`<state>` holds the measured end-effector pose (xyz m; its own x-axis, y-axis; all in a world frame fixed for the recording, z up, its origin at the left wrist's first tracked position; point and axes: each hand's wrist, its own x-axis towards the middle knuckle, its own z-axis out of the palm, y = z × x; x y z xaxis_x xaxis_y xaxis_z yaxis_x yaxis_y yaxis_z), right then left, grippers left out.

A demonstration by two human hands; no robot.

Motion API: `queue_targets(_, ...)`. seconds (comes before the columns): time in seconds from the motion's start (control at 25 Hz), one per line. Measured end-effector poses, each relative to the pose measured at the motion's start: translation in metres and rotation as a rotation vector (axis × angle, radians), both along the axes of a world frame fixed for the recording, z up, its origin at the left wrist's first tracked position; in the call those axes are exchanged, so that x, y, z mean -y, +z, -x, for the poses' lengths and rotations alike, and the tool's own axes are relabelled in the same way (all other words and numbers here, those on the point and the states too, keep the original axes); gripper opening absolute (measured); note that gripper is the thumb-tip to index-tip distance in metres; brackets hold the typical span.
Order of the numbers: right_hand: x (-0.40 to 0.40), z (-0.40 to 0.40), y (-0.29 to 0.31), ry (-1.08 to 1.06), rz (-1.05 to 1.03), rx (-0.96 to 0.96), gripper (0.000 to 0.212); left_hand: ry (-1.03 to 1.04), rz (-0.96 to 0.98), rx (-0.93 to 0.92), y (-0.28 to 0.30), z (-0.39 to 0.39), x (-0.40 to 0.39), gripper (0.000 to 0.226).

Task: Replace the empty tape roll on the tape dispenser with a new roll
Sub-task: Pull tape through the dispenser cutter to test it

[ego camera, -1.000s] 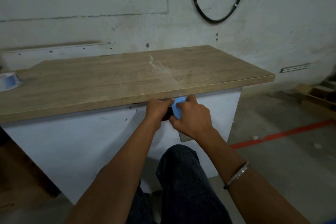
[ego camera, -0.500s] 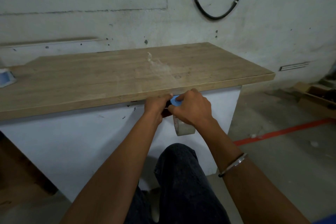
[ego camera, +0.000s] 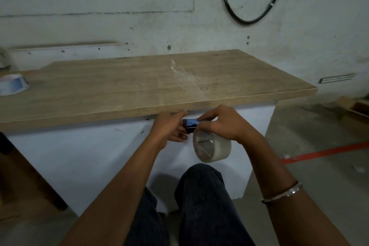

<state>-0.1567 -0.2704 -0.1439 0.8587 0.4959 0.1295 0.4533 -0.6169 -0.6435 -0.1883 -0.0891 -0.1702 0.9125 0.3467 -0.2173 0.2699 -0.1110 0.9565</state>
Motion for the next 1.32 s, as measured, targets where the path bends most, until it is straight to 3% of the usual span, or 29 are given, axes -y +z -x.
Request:
queue_targets(0.12,0.001,-0.002,0.014,0.039,-0.154,-0.083,0.016,0.040,-0.060,0.056,0.018,0.007,-0.007,0.027)
queue_targets(0.44,-0.007,-0.014,0.036,0.090,-0.639,-0.235,0.018,0.078,0.146,0.339,0.055,0.006,-0.024,0.026)
queue_targets(0.64,-0.023,-0.039,0.036,0.007,-0.781,-0.434,0.037,0.129,0.138,0.426,0.063,-0.011,-0.035,0.011)
queue_targets(0.76,-0.033,-0.054,0.034,-0.008,-0.885,-0.498,0.034,0.210,0.125,0.456,0.062,-0.023,-0.045,0.005)
queue_targets(0.88,-0.043,-0.075,0.032,-0.020,-0.906,-0.519,0.032,0.240,0.110,0.448,0.064,-0.036,-0.055,0.007)
queue_targets(0.96,-0.051,-0.090,0.031,-0.053,-0.860,-0.516,0.041,0.204,0.101,0.406,0.066,-0.046,-0.061,0.013)
queue_targets(1.08,-0.069,-0.106,0.034,-0.116,-0.890,-0.501,0.036,0.112,0.088,0.349,0.070,-0.059,-0.067,0.024)
queue_targets(1.32,-0.098,-0.134,0.040,-0.209,-0.891,-0.467,0.032,0.064,-0.014,0.384,0.068,-0.079,-0.068,0.019)
